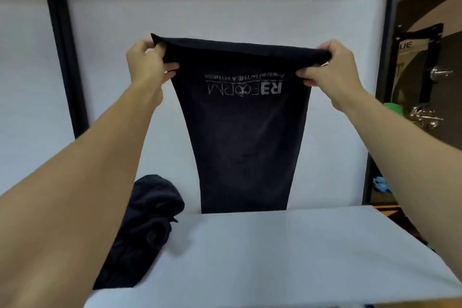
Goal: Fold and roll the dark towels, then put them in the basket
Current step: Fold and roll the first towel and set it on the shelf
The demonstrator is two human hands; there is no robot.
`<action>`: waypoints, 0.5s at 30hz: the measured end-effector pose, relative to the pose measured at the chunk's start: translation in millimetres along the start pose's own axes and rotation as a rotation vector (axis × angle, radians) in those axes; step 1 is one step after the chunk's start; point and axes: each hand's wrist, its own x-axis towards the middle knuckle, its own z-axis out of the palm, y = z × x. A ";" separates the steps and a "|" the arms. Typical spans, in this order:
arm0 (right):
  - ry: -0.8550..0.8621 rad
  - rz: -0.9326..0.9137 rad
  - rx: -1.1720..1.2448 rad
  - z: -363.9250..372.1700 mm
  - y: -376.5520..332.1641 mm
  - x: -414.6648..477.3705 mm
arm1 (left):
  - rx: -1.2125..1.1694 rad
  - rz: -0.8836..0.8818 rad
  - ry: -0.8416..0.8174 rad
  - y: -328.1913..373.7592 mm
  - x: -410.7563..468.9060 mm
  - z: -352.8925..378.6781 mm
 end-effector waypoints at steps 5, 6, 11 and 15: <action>-0.050 0.006 -0.316 -7.0 9.9 -72.2 | 0.105 -0.105 0.025 -26.3 -58.4 -36.1; -0.072 0.025 -0.340 -7.9 10.6 -85.7 | 0.134 -0.124 0.026 -32.8 -69.3 -44.4; -0.255 0.181 -0.439 -10.3 37.9 -154.9 | 0.315 -0.274 -0.021 -81.0 -122.2 -88.4; -0.437 0.332 -0.562 -8.4 89.9 -193.2 | 0.415 -0.549 -0.095 -134.4 -152.4 -112.6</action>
